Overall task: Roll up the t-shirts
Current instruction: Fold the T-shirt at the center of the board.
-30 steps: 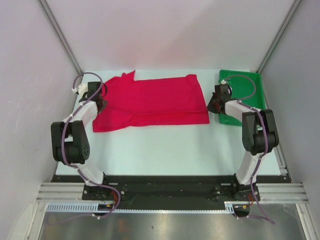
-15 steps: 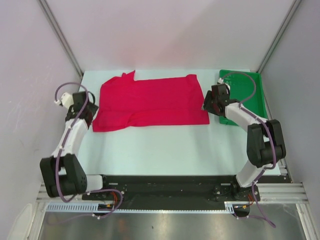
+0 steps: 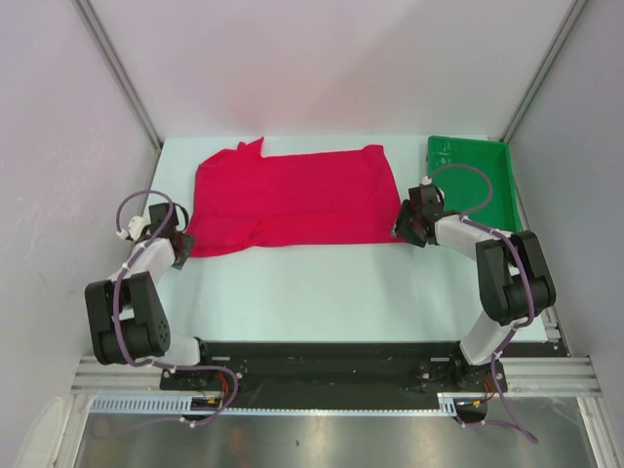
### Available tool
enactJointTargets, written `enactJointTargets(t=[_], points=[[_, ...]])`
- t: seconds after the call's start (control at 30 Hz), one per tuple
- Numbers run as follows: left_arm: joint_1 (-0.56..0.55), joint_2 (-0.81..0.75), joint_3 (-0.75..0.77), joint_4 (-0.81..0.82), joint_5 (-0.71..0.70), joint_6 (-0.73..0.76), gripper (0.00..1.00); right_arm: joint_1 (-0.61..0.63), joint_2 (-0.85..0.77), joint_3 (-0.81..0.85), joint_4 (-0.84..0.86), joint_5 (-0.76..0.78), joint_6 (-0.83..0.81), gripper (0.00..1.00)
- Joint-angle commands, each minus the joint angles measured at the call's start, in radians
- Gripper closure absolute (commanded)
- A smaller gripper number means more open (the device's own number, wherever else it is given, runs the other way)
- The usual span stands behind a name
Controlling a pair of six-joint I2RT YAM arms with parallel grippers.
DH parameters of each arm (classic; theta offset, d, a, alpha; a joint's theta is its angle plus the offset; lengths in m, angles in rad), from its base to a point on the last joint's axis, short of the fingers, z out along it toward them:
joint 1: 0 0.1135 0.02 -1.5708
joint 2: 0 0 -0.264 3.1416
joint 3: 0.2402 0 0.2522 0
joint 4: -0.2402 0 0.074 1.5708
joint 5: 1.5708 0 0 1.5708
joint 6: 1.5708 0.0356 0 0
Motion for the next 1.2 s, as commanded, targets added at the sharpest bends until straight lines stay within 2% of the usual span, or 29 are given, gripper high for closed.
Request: enactJointTargets(t=[0.0, 0.3, 0.5, 0.57, 0.73, 0.83, 0.87, 0.9, 0.93, 1.0, 1.07, 1.1, 1.17], points=[[0.009, 0.043, 0.022, 0.042, 0.01, -0.046, 0.53, -0.008, 0.024, 0.002, 0.072, -0.008, 0.025, 0.46], [0.012, 0.12, 0.054, 0.073, 0.009, -0.055, 0.58, -0.011, 0.049, -0.002, 0.103, 0.018, 0.029, 0.45], [0.011, 0.147, 0.068, 0.079, -0.018, -0.032, 0.6, -0.006, 0.012, -0.019, 0.049, 0.087, 0.015, 0.43], [0.011, 0.15, 0.068, 0.085, -0.022, -0.021, 0.65, -0.003, -0.006, -0.027, 0.035, 0.09, 0.014, 0.42], [0.011, 0.153, 0.074, 0.098, -0.034, 0.005, 0.69, 0.006, -0.008, -0.041, 0.038, 0.107, 0.015, 0.39], [0.011, 0.164, 0.083, 0.119, -0.03, 0.025, 0.77, 0.003, 0.008, -0.044, 0.061, 0.106, 0.015, 0.4], [0.011, 0.169, 0.087, 0.119, -0.031, 0.026, 0.83, 0.003, 0.017, -0.044, 0.067, 0.106, 0.015, 0.41], [0.011, 0.172, 0.094, 0.122, -0.033, 0.031, 0.87, 0.003, 0.021, -0.044, 0.075, 0.109, 0.015, 0.43], [0.011, 0.173, 0.104, 0.121, -0.036, 0.038, 0.93, -0.001, 0.024, -0.042, 0.089, 0.109, 0.015, 0.51], [0.012, 0.172, 0.12, 0.115, -0.047, 0.045, 1.0, -0.012, 0.031, -0.042, 0.1, 0.104, 0.017, 0.59], [0.011, 0.166, 0.127, 0.109, -0.054, 0.051, 1.0, -0.017, 0.031, -0.042, 0.104, 0.103, 0.015, 0.66], [0.011, 0.154, 0.13, 0.107, -0.059, 0.057, 1.0, -0.017, 0.028, -0.042, 0.103, 0.099, 0.015, 0.77], [0.011, 0.138, 0.133, 0.099, -0.082, 0.065, 1.0, -0.011, 0.025, -0.042, 0.095, 0.099, 0.009, 0.85]])
